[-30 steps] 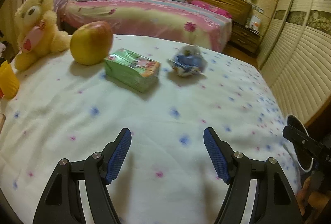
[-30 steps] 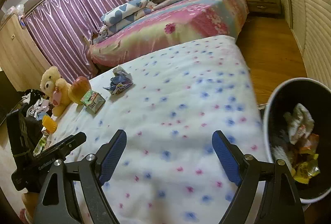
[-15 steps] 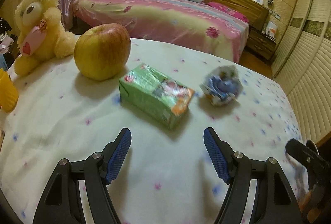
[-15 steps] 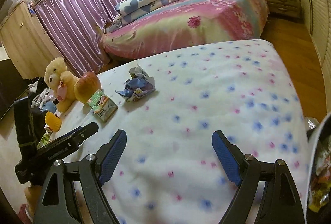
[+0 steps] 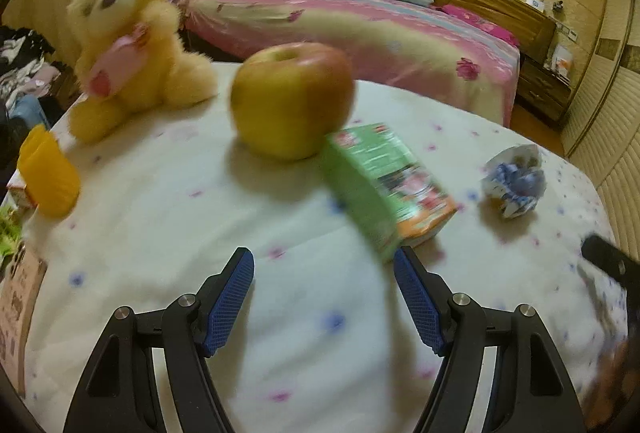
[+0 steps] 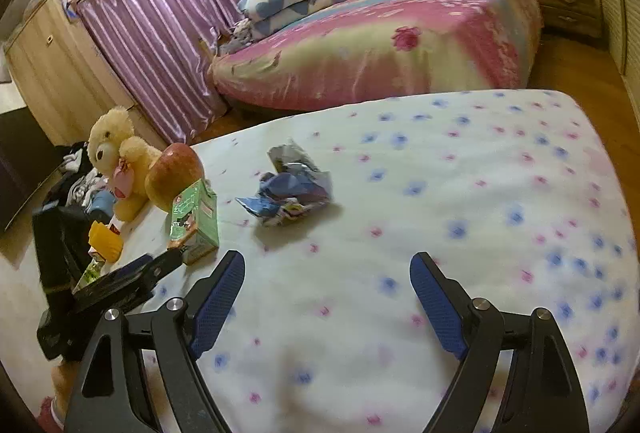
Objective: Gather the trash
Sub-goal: 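Grasp the green juice box with the left tool while the right grasps the blue wrapper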
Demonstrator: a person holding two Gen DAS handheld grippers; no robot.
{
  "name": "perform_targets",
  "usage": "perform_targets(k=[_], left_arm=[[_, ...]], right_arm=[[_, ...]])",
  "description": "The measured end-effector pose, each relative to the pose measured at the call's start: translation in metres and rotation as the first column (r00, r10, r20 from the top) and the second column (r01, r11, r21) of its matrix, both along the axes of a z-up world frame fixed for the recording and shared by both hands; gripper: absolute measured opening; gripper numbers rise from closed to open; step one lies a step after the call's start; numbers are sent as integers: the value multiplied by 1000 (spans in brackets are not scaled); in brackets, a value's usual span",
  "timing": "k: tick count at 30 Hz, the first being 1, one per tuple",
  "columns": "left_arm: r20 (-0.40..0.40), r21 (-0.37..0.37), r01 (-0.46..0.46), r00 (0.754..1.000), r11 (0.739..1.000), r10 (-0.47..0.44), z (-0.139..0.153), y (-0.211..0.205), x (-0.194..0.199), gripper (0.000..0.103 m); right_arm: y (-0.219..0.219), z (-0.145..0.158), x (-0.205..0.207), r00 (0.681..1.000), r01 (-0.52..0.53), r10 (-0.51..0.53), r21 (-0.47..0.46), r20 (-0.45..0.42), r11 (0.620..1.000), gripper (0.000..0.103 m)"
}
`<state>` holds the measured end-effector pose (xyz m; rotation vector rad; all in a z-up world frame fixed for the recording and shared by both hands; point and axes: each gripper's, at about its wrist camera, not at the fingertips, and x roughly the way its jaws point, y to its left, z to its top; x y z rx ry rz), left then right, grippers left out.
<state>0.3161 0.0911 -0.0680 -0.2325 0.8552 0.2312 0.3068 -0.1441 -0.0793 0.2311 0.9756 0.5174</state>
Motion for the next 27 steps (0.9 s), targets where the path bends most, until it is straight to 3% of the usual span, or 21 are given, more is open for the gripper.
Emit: perform_targets(k=[6, 12, 14, 16, 21, 22, 23, 27], left_arm=[[25, -58, 73, 997, 996, -72, 4, -14, 1, 72], [47, -28, 73, 996, 997, -72, 6, -31, 21, 77], [31, -21, 49, 998, 999, -49, 0, -33, 32, 77], [-7, -21, 22, 1000, 1000, -22, -7, -33, 43, 77], [-15, -15, -16, 1000, 1000, 15, -9, -30, 55, 74], [-17, -16, -10, 1000, 1000, 10, -11, -32, 59, 70], [-10, -21, 4, 1000, 1000, -4, -10, -34, 57, 62], [17, -5, 32, 999, 999, -32, -7, -39, 49, 52]], right_arm=[[26, -9, 19, 999, -37, 37, -5, 8, 999, 84], [40, -14, 43, 998, -55, 55, -20, 15, 998, 75], [42, -17, 52, 998, -58, 58, -13, 1, 998, 69], [41, -24, 59, 998, -52, 52, -2, -30, 999, 44], [29, -27, 58, 999, -28, 30, 43, -40, 999, 28], [27, -27, 57, 999, -25, 27, 33, -41, 999, 11], [26, -27, 55, 999, -23, 24, 27, -48, 999, 11], [19, -25, 47, 999, -21, 22, 24, -48, 999, 9]])
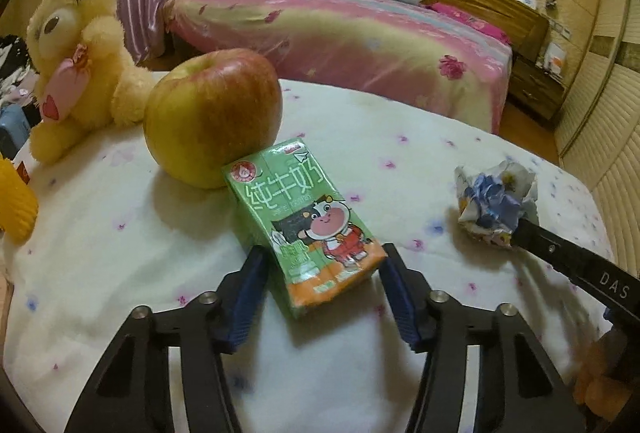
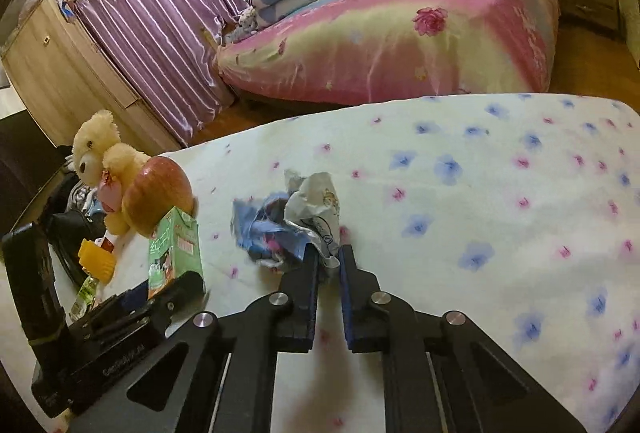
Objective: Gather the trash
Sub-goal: 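Grasp the green juice box with the left tool while the right grasps the blue wrapper, then lift the juice box and wrapper and carry both toward the bin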
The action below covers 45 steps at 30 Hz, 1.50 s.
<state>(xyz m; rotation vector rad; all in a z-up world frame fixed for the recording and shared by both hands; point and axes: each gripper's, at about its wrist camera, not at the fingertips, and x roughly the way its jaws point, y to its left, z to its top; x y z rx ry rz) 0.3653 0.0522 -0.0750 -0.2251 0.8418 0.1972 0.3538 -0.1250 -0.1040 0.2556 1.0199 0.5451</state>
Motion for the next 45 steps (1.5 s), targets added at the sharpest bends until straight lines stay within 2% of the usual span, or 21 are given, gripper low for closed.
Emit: perform_targets(k=[4, 12, 23, 32, 45], left_arm=[[27, -46, 50, 998, 998, -49, 2, 2, -20, 52], [51, -75, 163, 986, 984, -159, 10, -9, -63, 51], [70, -52, 311, 949, 949, -307, 23, -50, -99, 51], [68, 2, 402, 913, 916, -401, 32, -89, -125, 51], [62, 39, 478, 875, 878, -480, 41, -134, -150, 51]], right_arm=[[-7, 6, -12, 1000, -2, 2, -1, 8, 1000, 9], [-33, 22, -51, 999, 34, -35, 16, 23, 999, 8], [-84, 36, -111, 986, 162, -162, 21, 41, 987, 8], [-118, 42, -152, 970, 236, -237, 21, 55, 972, 8], [-154, 53, -192, 948, 308, -308, 22, 81, 951, 8]])
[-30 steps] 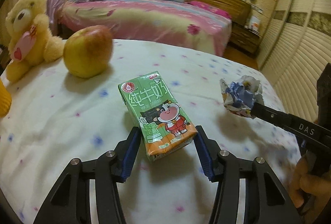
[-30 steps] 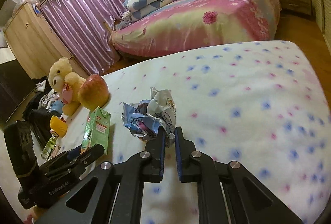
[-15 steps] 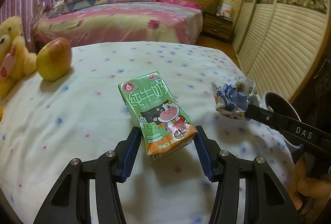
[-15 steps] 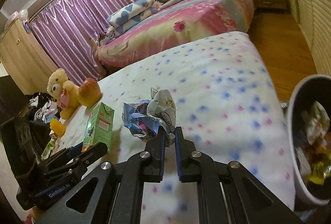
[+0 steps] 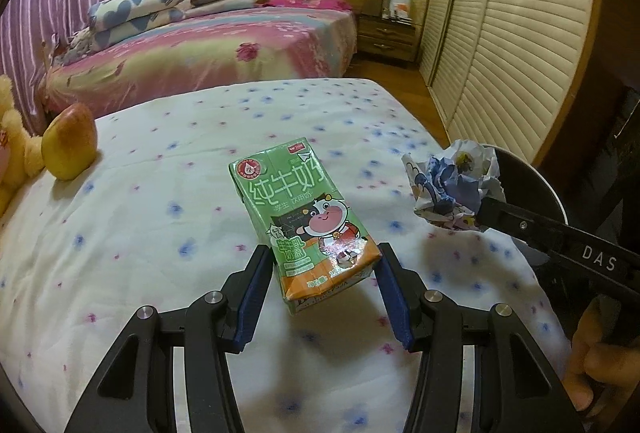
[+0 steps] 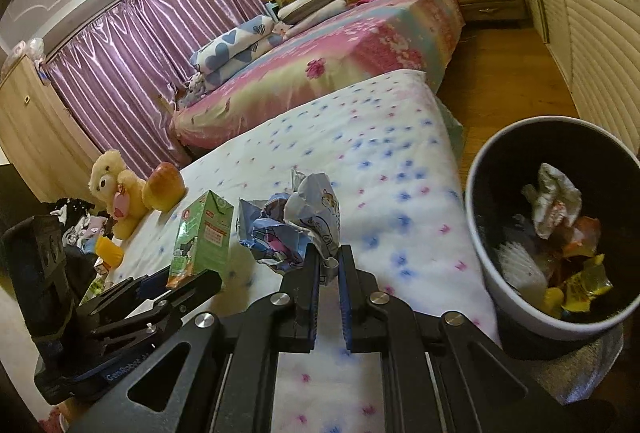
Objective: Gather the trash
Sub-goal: 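Lift the juice box and wrapper and carry both toward the bin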
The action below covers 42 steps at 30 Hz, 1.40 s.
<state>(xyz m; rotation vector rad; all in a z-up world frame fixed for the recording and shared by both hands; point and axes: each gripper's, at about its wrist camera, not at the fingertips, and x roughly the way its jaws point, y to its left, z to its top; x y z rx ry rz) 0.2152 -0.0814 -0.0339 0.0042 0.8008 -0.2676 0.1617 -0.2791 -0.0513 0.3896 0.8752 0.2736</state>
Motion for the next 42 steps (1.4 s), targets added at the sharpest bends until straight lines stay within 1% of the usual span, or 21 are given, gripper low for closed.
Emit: perform_targets(k=[20, 42], left_arm=[[-11, 10, 70, 997, 997, -70, 0, -32, -5, 51], [-18, 16, 154, 988, 988, -154, 3, -70, -9, 51]], right_arm=[[-29, 3, -19, 998, 61, -61, -1, 9, 998, 8], [-62, 8, -33, 990, 137, -137, -3, 21, 991, 8]])
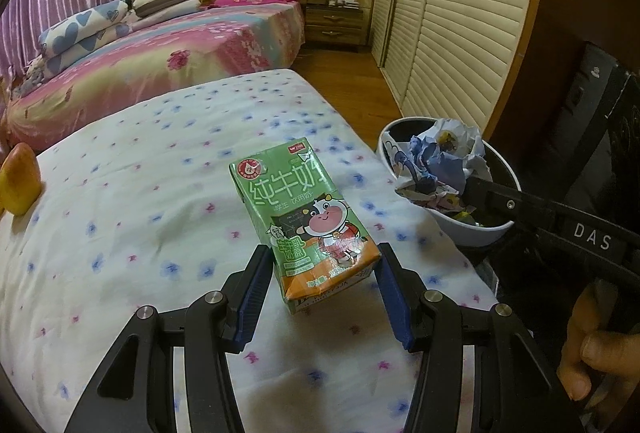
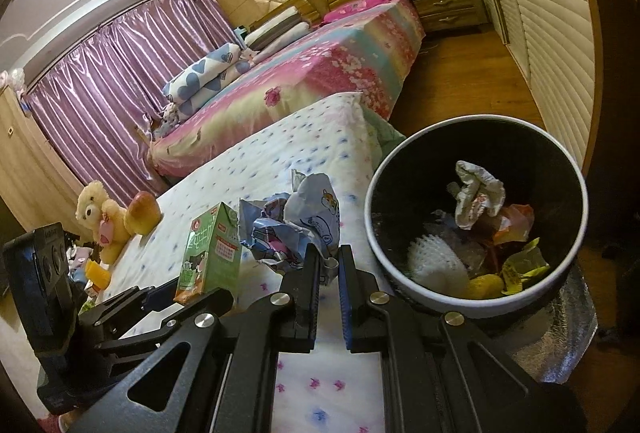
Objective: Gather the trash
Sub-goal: 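Lift the juice box and wrapper and carry both toward the bin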
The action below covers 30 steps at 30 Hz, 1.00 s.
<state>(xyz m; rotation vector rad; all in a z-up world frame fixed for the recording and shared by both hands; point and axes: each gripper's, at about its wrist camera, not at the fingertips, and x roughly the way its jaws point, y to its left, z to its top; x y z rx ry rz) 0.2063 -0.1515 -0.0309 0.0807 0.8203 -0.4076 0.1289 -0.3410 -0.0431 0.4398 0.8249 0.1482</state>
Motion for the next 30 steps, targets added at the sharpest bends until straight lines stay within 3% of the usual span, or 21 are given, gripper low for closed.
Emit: perform_targets(k=[30], left_arm=[[7, 16, 96, 995, 995, -97, 4, -50, 3, 51]], right_arm=[[-48, 3, -17, 994, 105, -105, -5, 5, 994, 8]])
